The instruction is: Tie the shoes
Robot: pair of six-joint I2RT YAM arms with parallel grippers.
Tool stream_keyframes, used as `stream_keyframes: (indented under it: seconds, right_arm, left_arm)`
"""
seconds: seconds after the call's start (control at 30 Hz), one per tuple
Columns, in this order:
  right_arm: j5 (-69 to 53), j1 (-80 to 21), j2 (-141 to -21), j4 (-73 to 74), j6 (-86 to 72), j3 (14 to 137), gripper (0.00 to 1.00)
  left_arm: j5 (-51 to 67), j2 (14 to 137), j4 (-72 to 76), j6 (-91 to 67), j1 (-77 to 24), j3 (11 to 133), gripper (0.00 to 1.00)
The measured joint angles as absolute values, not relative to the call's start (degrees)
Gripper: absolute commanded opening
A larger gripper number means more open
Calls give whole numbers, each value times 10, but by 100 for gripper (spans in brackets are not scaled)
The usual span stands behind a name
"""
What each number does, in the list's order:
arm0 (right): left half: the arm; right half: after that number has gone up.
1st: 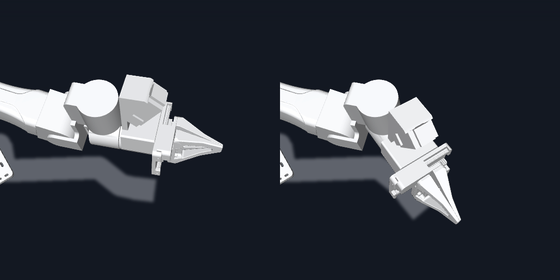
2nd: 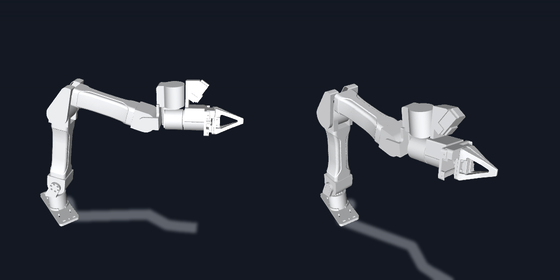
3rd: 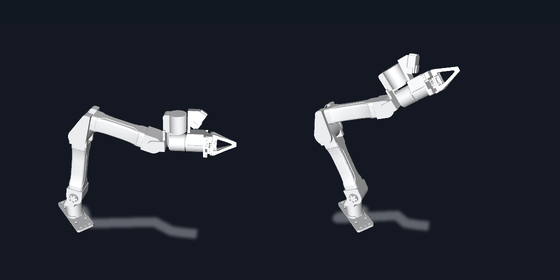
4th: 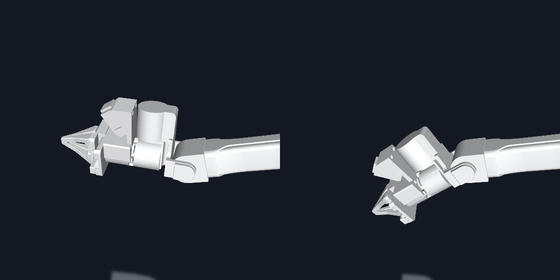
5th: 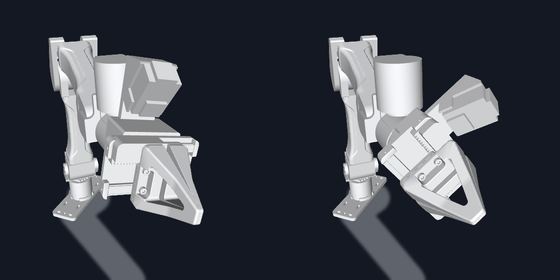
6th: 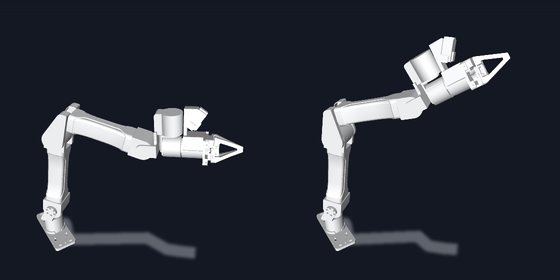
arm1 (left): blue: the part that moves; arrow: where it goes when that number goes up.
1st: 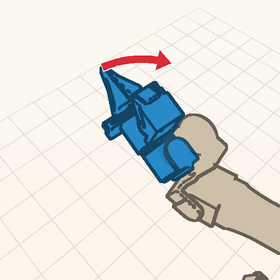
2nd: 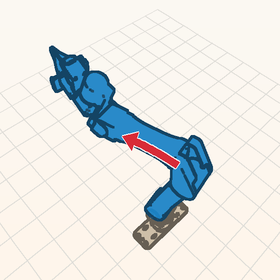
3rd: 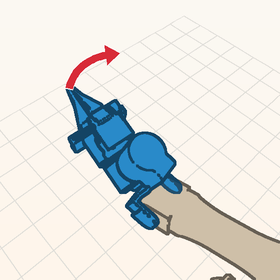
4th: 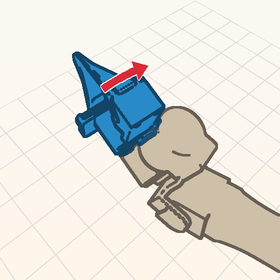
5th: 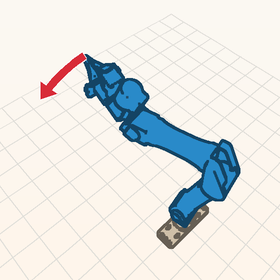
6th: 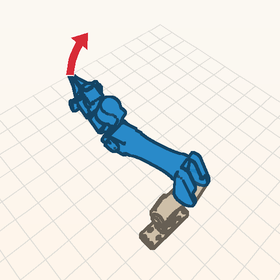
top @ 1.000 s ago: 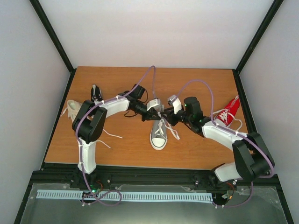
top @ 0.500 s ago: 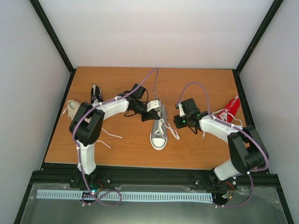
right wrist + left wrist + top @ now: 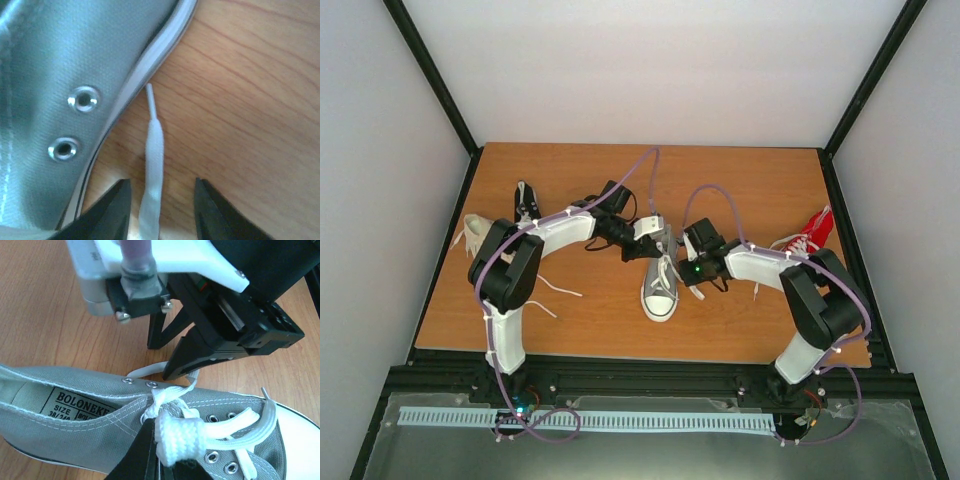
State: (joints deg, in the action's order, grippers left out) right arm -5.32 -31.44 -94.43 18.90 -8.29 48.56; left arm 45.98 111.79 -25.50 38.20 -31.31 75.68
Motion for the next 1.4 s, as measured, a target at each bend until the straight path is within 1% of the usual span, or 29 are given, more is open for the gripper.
stream_keyframes:
  seconds: [0.07, 0.2, 0.33, 0.43, 0.53, 0.63, 0.7, 0.8, 0.93, 1.07, 1.1, 1.13, 1.27, 1.33, 1.4]
  right_arm:
    - [-40, -320, -956, 188, -92, 493, 17]
    - [-22, -322, -959, 186, -105, 494, 3]
    - [-4, -321, -955, 192, -117, 494, 3]
    - [-1, -304, -927, 198, -128, 486, 3]
    - [-39, -249, -866, 179, -139, 478, 3]
    - [-121, -197, -827, 105, -158, 487, 3]
    - [-188, -194, -840, 51, -181, 511, 3]
    - [-280, -205, -896, -43, -233, 568, 3]
    - [-340, -217, -945, -137, -308, 588, 3]
    - [-366, -234, -988, -184, -362, 592, 3]
    - [-369, -239, -998, -190, -372, 592, 4]
    - [-370, -244, -1005, -194, -382, 592, 8]
    - [-362, -246, -1009, -195, -402, 588, 37]
    - [-351, -243, -1005, -179, -395, 587, 45]
    - [-337, -241, -993, -150, -383, 587, 50]
  left_arm:
    - [459, 1118, -255, 382, -313, 757, 1]
    - [456, 1118, -256, 382, -313, 757, 1]
    - [455, 1118, -258, 382, -313, 757, 1]
    - [455, 1118, -260, 382, -313, 757, 1]
    - [455, 1118, -262, 383, -313, 757, 1]
    - [455, 1118, -263, 382, -313, 757, 1]
    - [455, 1118, -263, 382, -313, 757, 1]
    - [455, 1118, -265, 382, -313, 757, 1]
    - [454, 1116, -267, 382, -313, 757, 1]
    - [455, 1113, -268, 382, -313, 757, 1]
    - [455, 1113, -268, 382, -313, 757, 1]
    - [455, 1112, -268, 382, -313, 757, 1]
    - [457, 1112, -276, 386, -313, 756, 1]
    - [458, 1110, -279, 386, -313, 756, 1]
    - [458, 1110, -280, 385, -313, 756, 1]
